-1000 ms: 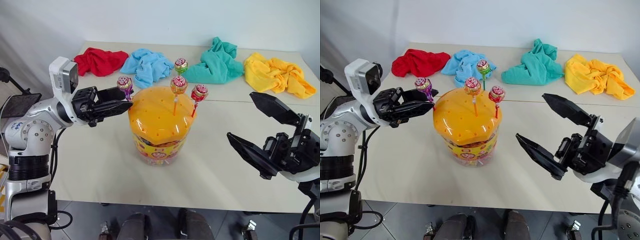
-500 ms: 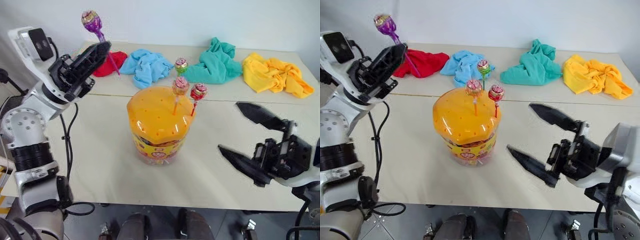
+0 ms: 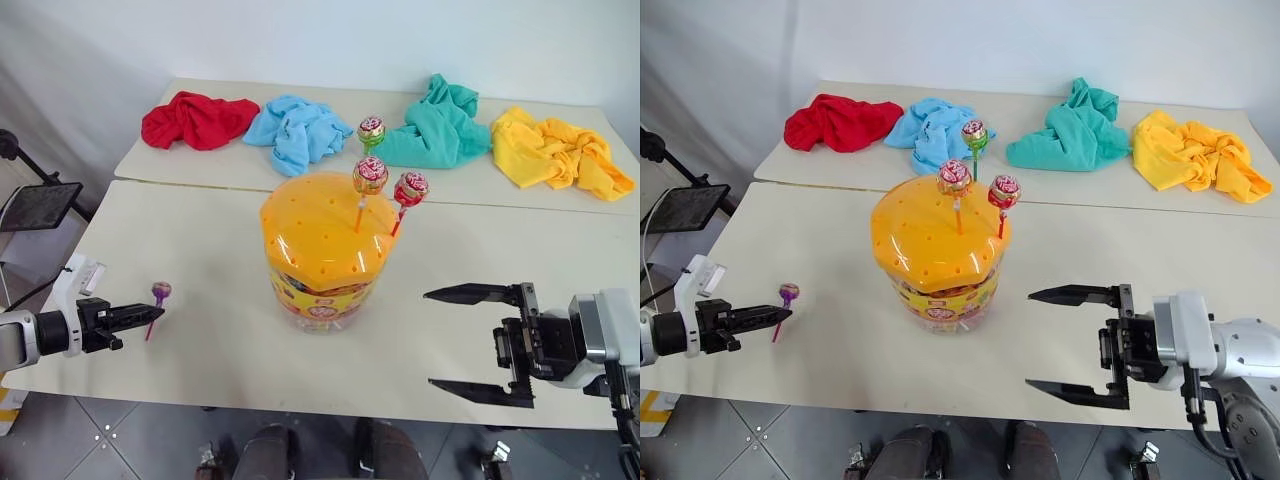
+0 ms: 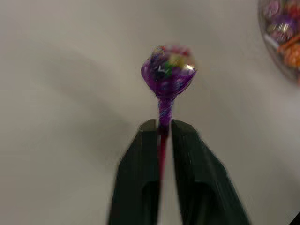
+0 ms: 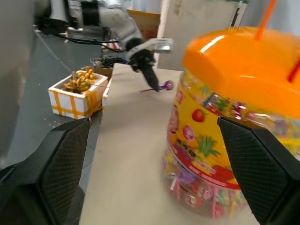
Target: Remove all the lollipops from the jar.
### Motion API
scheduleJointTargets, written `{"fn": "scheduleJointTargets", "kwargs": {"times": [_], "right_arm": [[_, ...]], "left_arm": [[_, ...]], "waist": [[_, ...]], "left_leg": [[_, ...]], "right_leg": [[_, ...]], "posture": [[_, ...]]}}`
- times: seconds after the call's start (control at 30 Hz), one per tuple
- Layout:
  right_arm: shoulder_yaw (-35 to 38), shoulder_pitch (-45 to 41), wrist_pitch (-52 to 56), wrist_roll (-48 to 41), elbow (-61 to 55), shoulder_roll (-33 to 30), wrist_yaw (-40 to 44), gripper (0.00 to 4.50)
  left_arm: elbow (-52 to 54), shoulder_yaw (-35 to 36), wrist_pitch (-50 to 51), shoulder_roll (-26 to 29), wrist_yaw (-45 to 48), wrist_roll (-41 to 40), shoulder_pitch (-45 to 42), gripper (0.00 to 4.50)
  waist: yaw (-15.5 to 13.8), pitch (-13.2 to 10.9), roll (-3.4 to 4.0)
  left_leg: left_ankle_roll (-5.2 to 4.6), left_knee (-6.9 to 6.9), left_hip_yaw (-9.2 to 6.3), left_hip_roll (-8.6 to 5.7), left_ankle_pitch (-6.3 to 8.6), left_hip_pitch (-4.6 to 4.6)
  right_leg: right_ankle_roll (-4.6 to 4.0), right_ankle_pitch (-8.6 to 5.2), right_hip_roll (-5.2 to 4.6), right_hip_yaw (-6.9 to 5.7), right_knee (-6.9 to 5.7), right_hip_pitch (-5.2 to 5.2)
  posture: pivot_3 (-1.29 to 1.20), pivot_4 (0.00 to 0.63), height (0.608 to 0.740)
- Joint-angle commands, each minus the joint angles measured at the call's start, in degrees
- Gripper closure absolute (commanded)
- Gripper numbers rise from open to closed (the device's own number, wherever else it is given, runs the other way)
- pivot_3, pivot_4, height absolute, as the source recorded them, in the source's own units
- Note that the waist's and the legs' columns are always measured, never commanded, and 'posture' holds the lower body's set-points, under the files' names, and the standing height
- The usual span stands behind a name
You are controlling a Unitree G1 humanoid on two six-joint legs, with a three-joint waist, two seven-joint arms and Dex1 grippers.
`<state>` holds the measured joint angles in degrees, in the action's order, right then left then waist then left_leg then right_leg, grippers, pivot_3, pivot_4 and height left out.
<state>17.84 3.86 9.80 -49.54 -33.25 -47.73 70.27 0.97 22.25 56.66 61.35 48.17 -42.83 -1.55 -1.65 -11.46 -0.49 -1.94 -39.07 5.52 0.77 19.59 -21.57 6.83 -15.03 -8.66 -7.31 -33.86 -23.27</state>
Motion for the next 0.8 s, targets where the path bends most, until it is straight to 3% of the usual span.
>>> {"fn": "scheduleJointTargets", "kwargs": {"times": [0.03,0.13,0.27,0.47,0.7,0.8], "right_arm": [[2.3,-0.38,1.45,-1.9,0.05,1.03,-2.9,0.0],[3.5,-1.72,3.64,-3.77,0.03,1.63,-6.85,0.0],[3.59,-9.33,9.97,-9.85,1.47,1.74,-17.28,0.0],[-2.48,-22.36,18.44,-13.96,2.42,2.81,-25.82,0.0],[-8.93,-30.45,22.62,-12.74,3.97,5.68,-26.07,0.0],[-10.9,-32.42,23.19,-11.09,4.9,6.81,-25.36,0.61]], "left_arm": [[1.54,2.18,-3.56,0.63,1.8,2.75,2.67,2.9],[1.58,3.02,-9.92,0.45,5.42,4.96,4.38,1.97],[0.9,9.47,-20.94,-4.25,13.39,0.14,-1.52,0.77],[7.16,14.19,-15.92,-11.2,13.37,-16.85,-11.38,0.77],[15.87,11.28,-12.24,-18.9,6.92,-30.62,-16.99,0.77],[17.36,8.88,-12.26,-20.52,6.34,-31.18,-17.36,0.71]], "waist": [[0.23,-0.01,0.03],[0.49,-0.01,0.04],[0.47,-0.01,0.04],[0.51,-0.01,0.05],[0.52,-0.01,0.03],[0.54,0.0,0.02]], "left_leg": [[0.07,0.01,0.03,0.06,-0.01,0.0],[0.19,0.03,0.17,0.24,-0.06,0.05],[0.16,0.04,0.39,0.38,-0.13,0.13],[0.17,0.03,0.41,0.41,-0.14,0.15],[-0.01,-0.04,0.53,0.25,-0.16,0.12],[-0.13,-0.11,0.62,0.18,-0.22,0.13]], "right_leg": [[-0.05,-0.02,-0.03,0.04,-0.04,-0.06],[-0.26,-0.14,0.06,0.05,-0.33,-0.25],[-0.44,-0.24,0.09,0.0,-0.6,-0.41],[-0.46,-0.21,0.11,0.14,-0.89,-0.4],[-0.37,-0.17,0.4,-0.24,-0.98,-0.41],[-0.23,-0.09,0.35,-0.19,-0.88,-0.34]], "posture": [[0.0,0.15,0.74],[0.0,0.15,0.74],[0.0,0.15,0.74],[0.0,0.15,0.74],[0.0,0.15,0.74],[0.0,0.15,0.74]]}}
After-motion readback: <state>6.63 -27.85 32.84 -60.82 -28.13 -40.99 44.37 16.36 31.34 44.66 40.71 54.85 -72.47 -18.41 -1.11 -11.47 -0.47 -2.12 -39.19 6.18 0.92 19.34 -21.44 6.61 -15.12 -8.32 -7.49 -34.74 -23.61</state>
